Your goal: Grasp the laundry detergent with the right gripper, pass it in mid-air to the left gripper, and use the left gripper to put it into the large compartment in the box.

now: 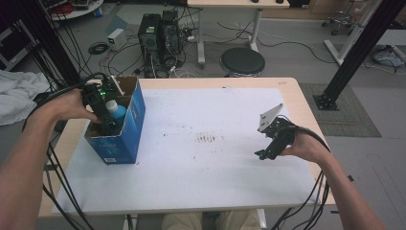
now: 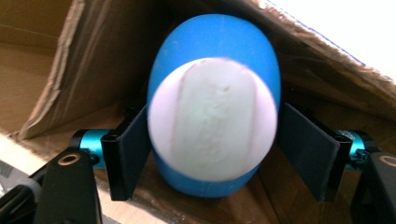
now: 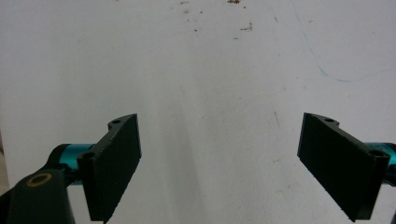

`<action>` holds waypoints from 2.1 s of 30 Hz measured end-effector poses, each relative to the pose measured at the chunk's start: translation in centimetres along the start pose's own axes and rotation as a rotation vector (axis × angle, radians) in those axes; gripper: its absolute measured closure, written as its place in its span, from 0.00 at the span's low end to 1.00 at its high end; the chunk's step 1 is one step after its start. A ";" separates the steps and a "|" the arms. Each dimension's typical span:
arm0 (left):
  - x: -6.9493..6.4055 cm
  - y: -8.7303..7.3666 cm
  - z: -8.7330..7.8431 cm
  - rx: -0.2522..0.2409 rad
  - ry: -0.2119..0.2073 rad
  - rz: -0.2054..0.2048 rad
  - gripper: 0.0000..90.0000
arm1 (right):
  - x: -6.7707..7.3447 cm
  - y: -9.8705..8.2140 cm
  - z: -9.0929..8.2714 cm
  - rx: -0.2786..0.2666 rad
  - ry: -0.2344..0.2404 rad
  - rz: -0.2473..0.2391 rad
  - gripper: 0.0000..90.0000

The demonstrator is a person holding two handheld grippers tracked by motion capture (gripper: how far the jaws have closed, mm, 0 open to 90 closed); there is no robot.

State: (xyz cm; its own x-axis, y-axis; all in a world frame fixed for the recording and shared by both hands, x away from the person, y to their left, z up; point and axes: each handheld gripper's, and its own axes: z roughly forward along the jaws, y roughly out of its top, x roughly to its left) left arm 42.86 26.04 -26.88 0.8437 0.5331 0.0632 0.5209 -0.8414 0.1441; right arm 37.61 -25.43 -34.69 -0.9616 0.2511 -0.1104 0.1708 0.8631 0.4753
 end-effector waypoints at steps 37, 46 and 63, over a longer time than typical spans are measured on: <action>-2.0 2.7 -8.2 -0.068 0.093 0.057 0.22 | 0.2 0.1 -0.3 -0.002 -0.007 -0.004 0.14; -3.9 5.0 -10.4 -0.104 0.115 0.113 0.22 | 0.2 0.2 -0.4 0.009 -0.011 -0.009 0.14; -10.3 11.8 -8.2 -0.141 0.085 0.294 0.14 | 0.2 0.3 -0.5 0.015 -0.016 -0.012 0.14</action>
State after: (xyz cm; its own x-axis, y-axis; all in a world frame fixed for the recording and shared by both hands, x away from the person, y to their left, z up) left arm 39.24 11.32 -17.73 0.9382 0.2798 0.2038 0.2286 -0.9429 0.2422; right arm 37.32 -25.35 -34.10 -0.9601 0.2474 -0.1304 0.1622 0.8724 0.4611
